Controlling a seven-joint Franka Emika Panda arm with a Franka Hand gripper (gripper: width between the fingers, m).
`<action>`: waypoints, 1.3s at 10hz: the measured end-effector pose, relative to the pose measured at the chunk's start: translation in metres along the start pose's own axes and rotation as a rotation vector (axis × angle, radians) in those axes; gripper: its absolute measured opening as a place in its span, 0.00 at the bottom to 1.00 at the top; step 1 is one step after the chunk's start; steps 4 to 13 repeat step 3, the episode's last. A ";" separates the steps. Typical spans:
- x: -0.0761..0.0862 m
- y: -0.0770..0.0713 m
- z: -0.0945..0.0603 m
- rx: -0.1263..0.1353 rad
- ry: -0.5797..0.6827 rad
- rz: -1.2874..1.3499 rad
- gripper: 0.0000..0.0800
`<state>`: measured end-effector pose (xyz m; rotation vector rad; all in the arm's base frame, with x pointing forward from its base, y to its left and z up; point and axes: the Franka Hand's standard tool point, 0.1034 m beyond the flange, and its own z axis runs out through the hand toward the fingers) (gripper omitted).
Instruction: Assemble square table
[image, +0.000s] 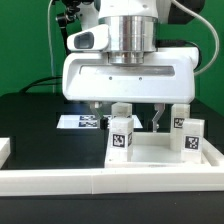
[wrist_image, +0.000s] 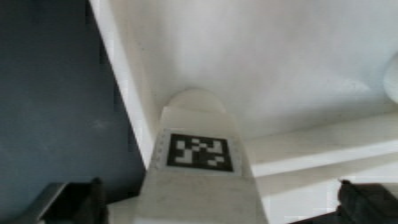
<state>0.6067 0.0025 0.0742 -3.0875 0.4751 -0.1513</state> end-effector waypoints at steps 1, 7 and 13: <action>0.000 0.000 0.000 0.000 0.000 0.000 0.81; 0.000 0.000 0.000 0.000 -0.001 0.000 0.81; 0.000 0.000 0.000 0.000 -0.001 0.000 0.81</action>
Offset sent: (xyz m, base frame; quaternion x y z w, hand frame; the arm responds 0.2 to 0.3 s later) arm 0.0000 0.0000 0.0000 0.0000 0.0000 0.0000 1.0000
